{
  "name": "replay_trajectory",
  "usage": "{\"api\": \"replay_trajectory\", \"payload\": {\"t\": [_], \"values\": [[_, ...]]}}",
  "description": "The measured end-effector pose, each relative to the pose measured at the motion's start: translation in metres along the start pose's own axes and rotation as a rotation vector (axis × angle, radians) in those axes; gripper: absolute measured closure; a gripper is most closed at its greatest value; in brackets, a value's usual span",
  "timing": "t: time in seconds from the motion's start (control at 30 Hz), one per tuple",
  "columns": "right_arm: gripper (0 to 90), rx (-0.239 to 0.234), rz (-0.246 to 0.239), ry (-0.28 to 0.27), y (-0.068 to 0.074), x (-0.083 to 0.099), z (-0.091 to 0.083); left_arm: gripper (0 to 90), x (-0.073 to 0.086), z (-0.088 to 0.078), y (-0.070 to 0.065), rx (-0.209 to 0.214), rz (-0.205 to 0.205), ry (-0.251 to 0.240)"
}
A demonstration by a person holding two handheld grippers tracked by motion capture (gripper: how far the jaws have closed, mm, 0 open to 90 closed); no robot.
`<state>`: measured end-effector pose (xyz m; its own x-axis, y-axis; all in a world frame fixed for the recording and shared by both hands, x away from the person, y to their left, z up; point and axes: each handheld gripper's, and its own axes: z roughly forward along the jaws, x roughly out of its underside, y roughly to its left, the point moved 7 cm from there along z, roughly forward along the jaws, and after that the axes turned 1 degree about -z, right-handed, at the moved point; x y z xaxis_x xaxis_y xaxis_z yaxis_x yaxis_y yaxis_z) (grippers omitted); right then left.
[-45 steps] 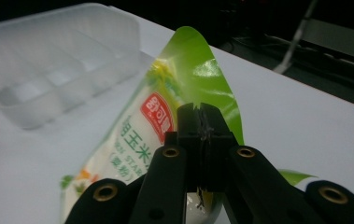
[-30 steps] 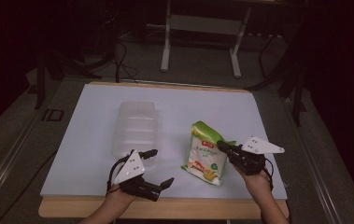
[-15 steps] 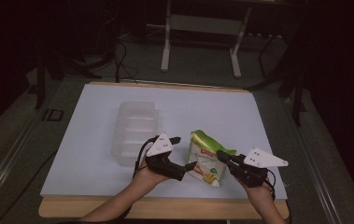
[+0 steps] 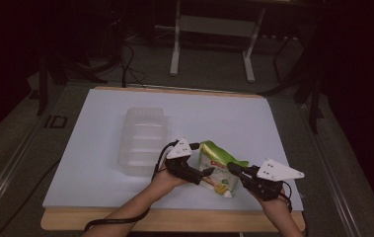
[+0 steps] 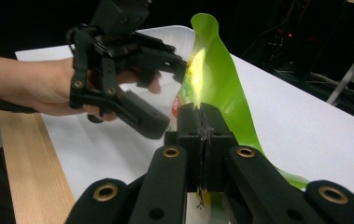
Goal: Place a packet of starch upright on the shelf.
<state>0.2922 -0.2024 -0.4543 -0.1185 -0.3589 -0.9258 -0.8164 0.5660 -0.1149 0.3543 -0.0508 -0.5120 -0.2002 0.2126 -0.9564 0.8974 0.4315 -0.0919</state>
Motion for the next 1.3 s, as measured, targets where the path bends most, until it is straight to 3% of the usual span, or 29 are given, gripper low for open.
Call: {"api": "replay_trajectory", "payload": {"t": [0.03, 0.17, 0.23, 0.27, 0.33, 0.47, 0.5, 0.6, 0.73, 0.87, 1.03, 1.1, 1.3], "values": [[88.8, 0.000, 0.000, 0.000, 0.000, 0.000, 0.000, 1.9, 0.000, 0.000, 0.000, 0.000, 0.000, 0.000], [88.7, -0.018, 0.003, -0.004, 0.001, 0.000, 0.001, 2.8, 0.008, 0.011, 0.005, 0.079, -0.021, 0.005], [88.8, -0.018, 0.001, -0.001, 0.002, 0.000, 0.001, 5.8, 0.009, 0.013, 0.006, 0.092, -0.024, 0.006], [88.7, -0.021, -0.001, 0.000, 0.002, 0.000, 0.001, 5.8, 0.011, 0.016, 0.002, 0.127, -0.009, 0.018], [88.7, -0.017, 0.000, -0.003, 0.000, 0.000, 0.001, 21.8, 0.013, 0.018, -0.002, 0.167, 0.014, 0.036], [88.7, -0.013, 0.007, -0.007, -0.002, 0.001, 0.003, 41.7, 0.014, 0.018, -0.006, 0.182, 0.030, 0.030], [88.7, -0.009, 0.007, -0.005, -0.002, 0.002, 0.003, 52.2, 0.015, 0.018, -0.007, 0.194, 0.029, 0.026], [88.6, 0.008, 0.008, 0.008, -0.003, 0.003, 0.004, 70.7, 0.015, 0.017, -0.012, 0.200, 0.043, 0.027], [88.2, 0.024, 0.012, 0.011, -0.005, 0.003, 0.003, 77.0, 0.015, 0.016, -0.014, 0.199, 0.017, 0.027], [86.7, 0.032, 0.036, 0.005, -0.008, 0.003, 0.002, 79.6, 0.014, 0.016, -0.017, 0.185, 0.021, 0.024], [72.3, 0.027, 0.075, -0.037, -0.010, -0.004, -0.003, 81.9, 0.009, 0.015, -0.021, 0.174, 0.023, 0.010], [57.1, 0.014, 0.087, -0.060, -0.009, -0.008, -0.005, 81.9, 0.006, 0.014, -0.022, 0.169, 0.017, 0.009], [35.5, 0.051, 0.114, -0.114, -0.013, -0.021, -0.018, 82.0, -0.009, 0.013, -0.030, 0.164, 0.035, 0.007]]}}
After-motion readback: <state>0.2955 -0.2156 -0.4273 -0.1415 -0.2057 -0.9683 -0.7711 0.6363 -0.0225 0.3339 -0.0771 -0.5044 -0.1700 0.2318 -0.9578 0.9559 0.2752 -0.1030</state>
